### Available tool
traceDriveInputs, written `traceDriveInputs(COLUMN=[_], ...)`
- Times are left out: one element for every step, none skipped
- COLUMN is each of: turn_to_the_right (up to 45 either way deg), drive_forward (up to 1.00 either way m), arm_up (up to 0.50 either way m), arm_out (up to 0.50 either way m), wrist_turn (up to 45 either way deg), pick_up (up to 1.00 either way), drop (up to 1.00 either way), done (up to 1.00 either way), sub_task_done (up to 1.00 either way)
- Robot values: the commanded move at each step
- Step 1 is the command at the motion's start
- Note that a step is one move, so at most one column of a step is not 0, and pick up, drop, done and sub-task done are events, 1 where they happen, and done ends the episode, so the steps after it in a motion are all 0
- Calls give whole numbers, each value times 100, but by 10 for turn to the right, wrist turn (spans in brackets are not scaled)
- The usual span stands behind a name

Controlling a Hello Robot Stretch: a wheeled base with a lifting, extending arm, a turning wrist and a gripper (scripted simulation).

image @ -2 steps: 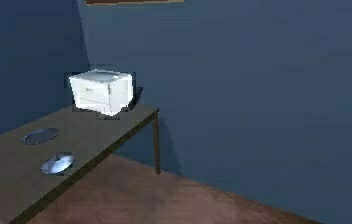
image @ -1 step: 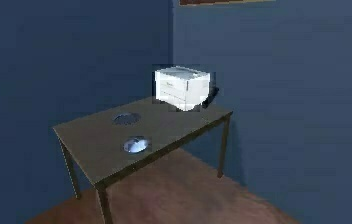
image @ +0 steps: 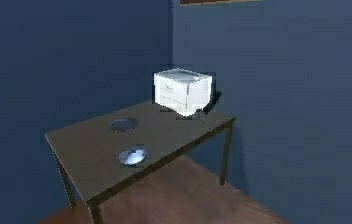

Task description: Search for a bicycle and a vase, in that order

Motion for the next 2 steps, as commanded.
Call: traceDriveInputs(turn_to_the_right=[-120,0], drive_forward=[0,0], arm_up=[0,0], arm_out=[0,0], wrist_turn=[0,0], pick_up=[0,0], drop=[0,0], done=[0,100], sub_task_done=[0,0])
